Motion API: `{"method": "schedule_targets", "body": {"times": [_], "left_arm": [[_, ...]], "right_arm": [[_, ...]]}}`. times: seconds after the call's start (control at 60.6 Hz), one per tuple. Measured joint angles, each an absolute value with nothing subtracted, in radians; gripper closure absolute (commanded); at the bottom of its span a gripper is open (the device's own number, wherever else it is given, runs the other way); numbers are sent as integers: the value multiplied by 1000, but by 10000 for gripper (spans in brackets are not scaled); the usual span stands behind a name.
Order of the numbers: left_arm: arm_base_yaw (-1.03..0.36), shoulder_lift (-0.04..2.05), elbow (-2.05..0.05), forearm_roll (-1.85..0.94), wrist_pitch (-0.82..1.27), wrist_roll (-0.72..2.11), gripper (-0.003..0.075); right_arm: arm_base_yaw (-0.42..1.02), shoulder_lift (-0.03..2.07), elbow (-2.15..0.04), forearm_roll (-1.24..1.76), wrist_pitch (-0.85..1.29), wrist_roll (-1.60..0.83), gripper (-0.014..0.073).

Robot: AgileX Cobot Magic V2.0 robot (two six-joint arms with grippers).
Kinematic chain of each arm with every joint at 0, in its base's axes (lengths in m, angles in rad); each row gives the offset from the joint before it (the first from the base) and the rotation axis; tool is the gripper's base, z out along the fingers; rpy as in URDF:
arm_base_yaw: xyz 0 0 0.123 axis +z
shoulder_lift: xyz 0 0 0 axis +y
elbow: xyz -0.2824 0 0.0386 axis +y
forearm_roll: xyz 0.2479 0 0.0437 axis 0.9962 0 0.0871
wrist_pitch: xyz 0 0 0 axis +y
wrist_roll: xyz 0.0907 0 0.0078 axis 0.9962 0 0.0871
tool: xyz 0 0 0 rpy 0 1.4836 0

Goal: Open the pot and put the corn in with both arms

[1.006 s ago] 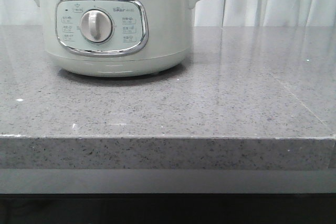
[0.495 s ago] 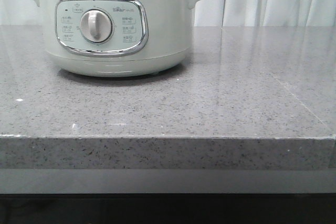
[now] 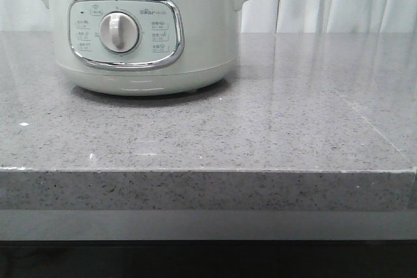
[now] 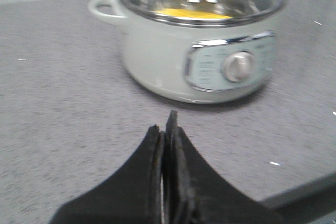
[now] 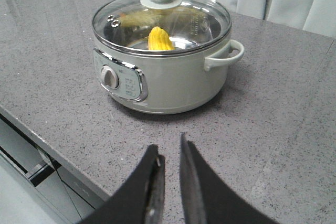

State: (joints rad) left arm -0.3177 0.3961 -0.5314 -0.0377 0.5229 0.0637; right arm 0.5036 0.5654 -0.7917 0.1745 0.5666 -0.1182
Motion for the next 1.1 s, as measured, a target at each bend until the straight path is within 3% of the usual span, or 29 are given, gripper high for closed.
{"method": "schedule_targets", "body": {"times": [0.247,0.462,1.105], "left_arm": [[-103,176,-207,-49,246,64,741],[-25,11,-1,-94,92,64,741],[-19,-3,8,-120,91,64,741]], "right_arm": [[504,565,-790,174,567,-118,484],[504,565,-790,174,567,-118,484],[504,565,-790,176,567,-118,484]]}}
